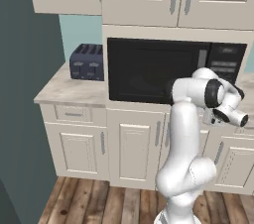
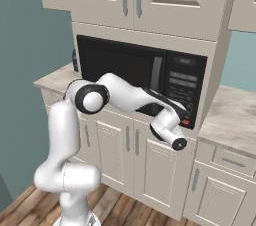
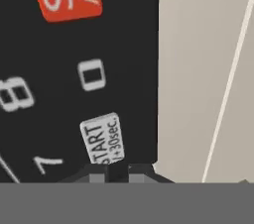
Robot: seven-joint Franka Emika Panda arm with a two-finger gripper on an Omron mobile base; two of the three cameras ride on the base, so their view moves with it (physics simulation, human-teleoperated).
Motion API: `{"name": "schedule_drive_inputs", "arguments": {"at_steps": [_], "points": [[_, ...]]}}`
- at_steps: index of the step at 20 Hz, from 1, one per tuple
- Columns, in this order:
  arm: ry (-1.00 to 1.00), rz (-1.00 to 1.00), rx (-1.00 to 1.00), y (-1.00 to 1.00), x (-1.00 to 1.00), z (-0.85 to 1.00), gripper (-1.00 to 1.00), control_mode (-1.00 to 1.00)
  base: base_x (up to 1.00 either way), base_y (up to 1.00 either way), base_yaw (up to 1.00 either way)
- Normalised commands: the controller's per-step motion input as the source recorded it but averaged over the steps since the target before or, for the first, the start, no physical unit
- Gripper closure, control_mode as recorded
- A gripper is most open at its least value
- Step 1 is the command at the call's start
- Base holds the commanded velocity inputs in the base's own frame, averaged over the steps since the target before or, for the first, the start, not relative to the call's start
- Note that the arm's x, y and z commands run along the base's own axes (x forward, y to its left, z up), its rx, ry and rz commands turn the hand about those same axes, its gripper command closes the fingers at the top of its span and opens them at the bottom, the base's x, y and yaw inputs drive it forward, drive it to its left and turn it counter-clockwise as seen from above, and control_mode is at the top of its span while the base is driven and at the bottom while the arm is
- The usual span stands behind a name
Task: Place the bowl containing the mushroom and eggplant in the microwave. Close the microwave door and press the start button to microwave the meal.
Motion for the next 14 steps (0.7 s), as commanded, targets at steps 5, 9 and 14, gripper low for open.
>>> {"name": "schedule_drive_inputs", "arguments": {"at_steps": [5, 9, 14], "points": [[-0.02, 0.0, 0.13, -0.59, 0.42, -0.02, 1.0, -1.0, 0.0, 0.0, 0.0], [-0.2, 0.0, -0.01, -0.03, -0.33, 0.12, 1.0, -1.0, 0.0, 0.0, 0.0], [-0.37, 0.0, -0.19, 0.43, -1.0, 0.38, 1.0, -1.0, 0.0, 0.0, 0.0]]}}
